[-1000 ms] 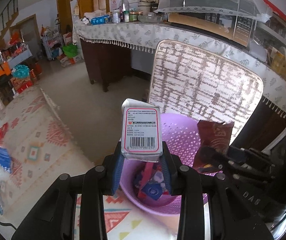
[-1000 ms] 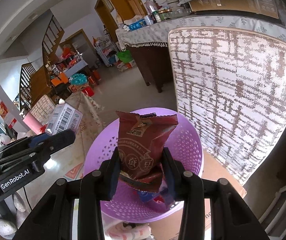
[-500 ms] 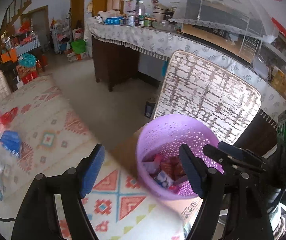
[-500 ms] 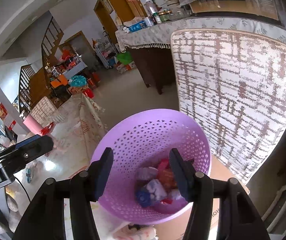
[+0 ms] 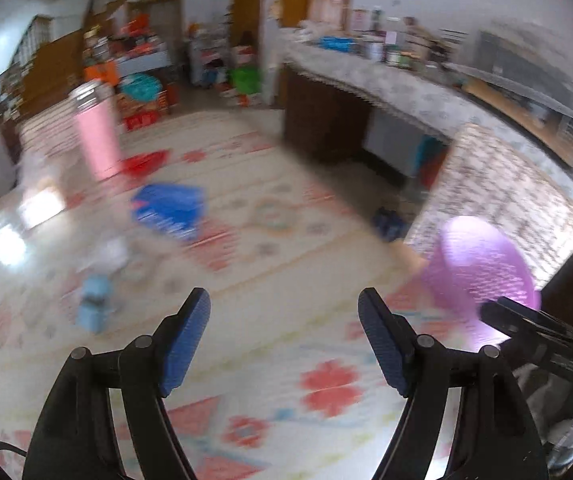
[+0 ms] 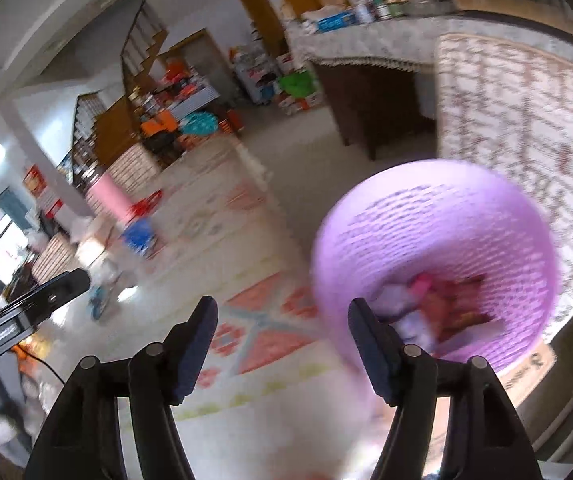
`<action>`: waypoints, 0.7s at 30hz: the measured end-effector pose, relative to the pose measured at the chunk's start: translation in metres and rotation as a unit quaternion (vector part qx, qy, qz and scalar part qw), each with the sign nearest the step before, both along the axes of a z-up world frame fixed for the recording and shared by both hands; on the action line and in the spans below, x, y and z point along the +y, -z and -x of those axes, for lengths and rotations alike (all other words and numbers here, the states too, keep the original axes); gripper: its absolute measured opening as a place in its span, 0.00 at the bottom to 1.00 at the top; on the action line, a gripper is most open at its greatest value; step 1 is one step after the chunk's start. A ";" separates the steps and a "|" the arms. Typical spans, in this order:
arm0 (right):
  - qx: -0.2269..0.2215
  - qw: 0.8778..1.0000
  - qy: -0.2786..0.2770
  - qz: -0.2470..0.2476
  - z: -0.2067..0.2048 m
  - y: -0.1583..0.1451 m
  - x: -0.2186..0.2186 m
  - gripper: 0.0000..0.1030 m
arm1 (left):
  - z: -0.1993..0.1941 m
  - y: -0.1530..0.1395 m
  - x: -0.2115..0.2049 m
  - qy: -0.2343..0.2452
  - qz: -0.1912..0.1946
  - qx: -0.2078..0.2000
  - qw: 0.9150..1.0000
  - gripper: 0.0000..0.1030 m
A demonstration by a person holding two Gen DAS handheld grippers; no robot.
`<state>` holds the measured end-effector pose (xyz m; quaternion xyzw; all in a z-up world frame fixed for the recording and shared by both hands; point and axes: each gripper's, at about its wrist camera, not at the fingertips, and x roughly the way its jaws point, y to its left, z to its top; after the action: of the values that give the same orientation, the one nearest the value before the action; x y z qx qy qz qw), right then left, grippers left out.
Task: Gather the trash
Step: 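Return both grippers to the table toward the blue box and plastic wrap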
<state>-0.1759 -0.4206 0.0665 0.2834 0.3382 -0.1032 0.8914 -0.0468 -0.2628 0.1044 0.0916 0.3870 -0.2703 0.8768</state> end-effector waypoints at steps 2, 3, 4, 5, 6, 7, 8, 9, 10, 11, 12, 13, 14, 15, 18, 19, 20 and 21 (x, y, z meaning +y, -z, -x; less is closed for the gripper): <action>0.004 1.000 -0.018 -0.001 -0.011 0.003 0.019 0.72 | -0.013 0.005 0.027 -0.030 -0.008 0.000 1.000 0.73; 0.006 1.000 -0.026 -0.001 -0.017 0.005 0.028 0.72 | -0.019 0.007 0.039 -0.044 -0.012 -0.001 0.999 0.73; 0.009 0.999 -0.036 -0.002 -0.023 0.007 0.038 0.72 | -0.027 0.010 0.054 -0.061 -0.017 -0.003 0.998 0.73; 0.011 0.999 -0.041 -0.002 -0.027 0.009 0.044 0.72 | -0.035 0.013 0.068 -0.078 -0.024 -0.007 0.997 0.73; 0.013 0.999 -0.045 -0.003 -0.031 0.010 0.049 0.72 | -0.043 0.017 0.079 -0.091 -0.033 -0.008 0.995 0.73; 0.016 0.999 -0.050 -0.003 -0.036 0.012 0.057 0.72 | -0.053 0.022 0.091 -0.105 -0.042 -0.008 0.994 0.73; 0.018 0.998 -0.053 -0.003 -0.038 0.012 0.061 0.72 | -0.060 0.025 0.098 -0.113 -0.046 -0.006 0.992 0.73; 0.020 0.998 -0.055 -0.003 -0.041 0.012 0.065 0.72 | -0.066 0.030 0.107 -0.121 -0.049 -0.002 0.992 0.73; 0.023 0.998 -0.058 -0.001 -0.043 0.013 0.071 0.72 | -0.077 0.036 0.117 -0.126 -0.050 0.006 0.991 0.73; 0.026 0.998 -0.060 0.002 -0.046 0.013 0.076 0.72 | -0.084 0.040 0.122 -0.129 -0.053 0.011 0.990 0.73; 0.028 0.998 -0.062 0.005 -0.048 0.013 0.079 0.72 | -0.091 0.044 0.124 -0.131 -0.056 0.016 0.990 0.73; 0.032 0.997 -0.064 0.007 -0.052 0.014 0.083 0.72 | -0.097 0.049 0.125 -0.132 -0.060 0.019 0.989 0.73; 0.035 0.997 -0.065 0.008 -0.054 0.014 0.085 0.72 | -0.104 0.054 0.124 -0.132 -0.064 0.022 0.989 0.73; 0.037 0.997 -0.066 0.010 -0.055 0.014 0.088 0.72 | -0.111 0.060 0.124 -0.134 -0.071 0.025 0.988 0.73; 0.045 0.997 -0.066 0.017 -0.061 0.013 0.092 0.72 | -0.124 0.072 0.125 -0.130 -0.064 0.043 0.989 0.73; 0.047 0.997 -0.066 0.019 -0.063 0.013 0.094 0.72 | -0.128 0.076 0.124 -0.127 -0.059 0.053 0.989 0.73; 0.049 0.996 -0.066 0.021 -0.066 0.012 0.095 0.72 | -0.131 0.080 0.124 -0.125 -0.055 0.063 0.989 0.73; 0.051 0.996 -0.067 0.022 -0.069 0.012 0.096 0.72 | -0.132 0.082 0.123 -0.124 -0.053 0.069 0.988 0.73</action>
<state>-0.1065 -0.3251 0.0543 0.2343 0.3994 -0.0649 0.8839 0.0853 -0.1398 0.0227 0.0704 0.4685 -0.1444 0.8687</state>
